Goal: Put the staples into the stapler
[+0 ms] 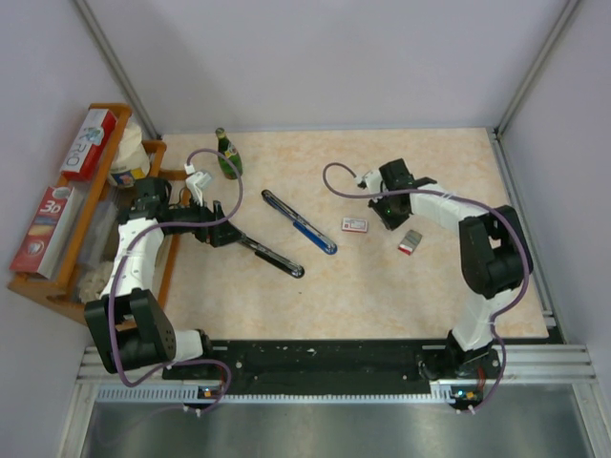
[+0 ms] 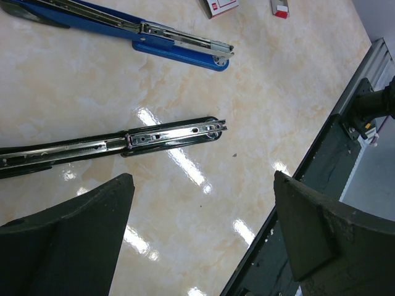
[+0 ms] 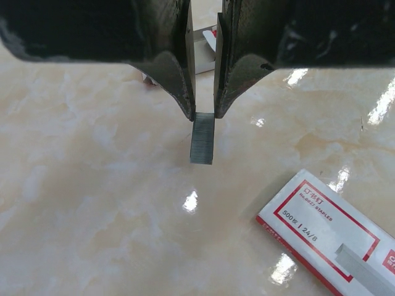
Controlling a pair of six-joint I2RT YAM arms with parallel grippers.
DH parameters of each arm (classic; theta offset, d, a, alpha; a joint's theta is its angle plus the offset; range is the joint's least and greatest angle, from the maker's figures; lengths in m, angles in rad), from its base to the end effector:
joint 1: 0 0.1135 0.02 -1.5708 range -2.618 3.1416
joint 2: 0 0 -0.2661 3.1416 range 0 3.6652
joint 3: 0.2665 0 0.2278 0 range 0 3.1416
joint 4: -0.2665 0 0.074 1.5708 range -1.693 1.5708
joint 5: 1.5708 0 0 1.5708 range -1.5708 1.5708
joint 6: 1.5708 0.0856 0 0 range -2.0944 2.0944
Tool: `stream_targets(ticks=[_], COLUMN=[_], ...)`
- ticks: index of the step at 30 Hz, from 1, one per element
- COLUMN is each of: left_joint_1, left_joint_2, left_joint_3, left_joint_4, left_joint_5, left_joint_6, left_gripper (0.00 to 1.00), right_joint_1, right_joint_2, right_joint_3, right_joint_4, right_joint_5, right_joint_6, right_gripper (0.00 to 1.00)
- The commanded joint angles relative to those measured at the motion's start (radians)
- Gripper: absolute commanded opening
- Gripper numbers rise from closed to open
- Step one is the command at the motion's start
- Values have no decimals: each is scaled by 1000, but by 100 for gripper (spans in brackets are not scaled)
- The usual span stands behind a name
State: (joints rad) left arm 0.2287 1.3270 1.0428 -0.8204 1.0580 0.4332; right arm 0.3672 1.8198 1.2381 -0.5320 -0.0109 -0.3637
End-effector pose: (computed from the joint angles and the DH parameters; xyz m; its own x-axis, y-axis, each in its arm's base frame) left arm 0.2464 -0.0192 0.2641 -0.6762 0.0541 -0.7347 0.6105 0.5993 -0.5178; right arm 0.3474 0.1346 0.1576 -0.6534 -0.6325 -0.4160 -0.6376 0.7560 -0.1479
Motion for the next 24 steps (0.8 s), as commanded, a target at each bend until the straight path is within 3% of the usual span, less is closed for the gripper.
stream_targets(ticks=[1,24], left_joint_1=[8,14], left_joint_2=[-3,-8], left_joint_3=[2,3], left_joint_4=[-2,-5], left_joint_5=[23,26], left_joint_6=[18,21], left_gripper=[99,99], right_joint_1=[38,85], right_joint_2=[3,24], right_joint_3=[23,57], right_joint_4=[-19,-143], right_joint_5=[57,81], right_joint_6=[-29,-103], right_gripper=[14,14])
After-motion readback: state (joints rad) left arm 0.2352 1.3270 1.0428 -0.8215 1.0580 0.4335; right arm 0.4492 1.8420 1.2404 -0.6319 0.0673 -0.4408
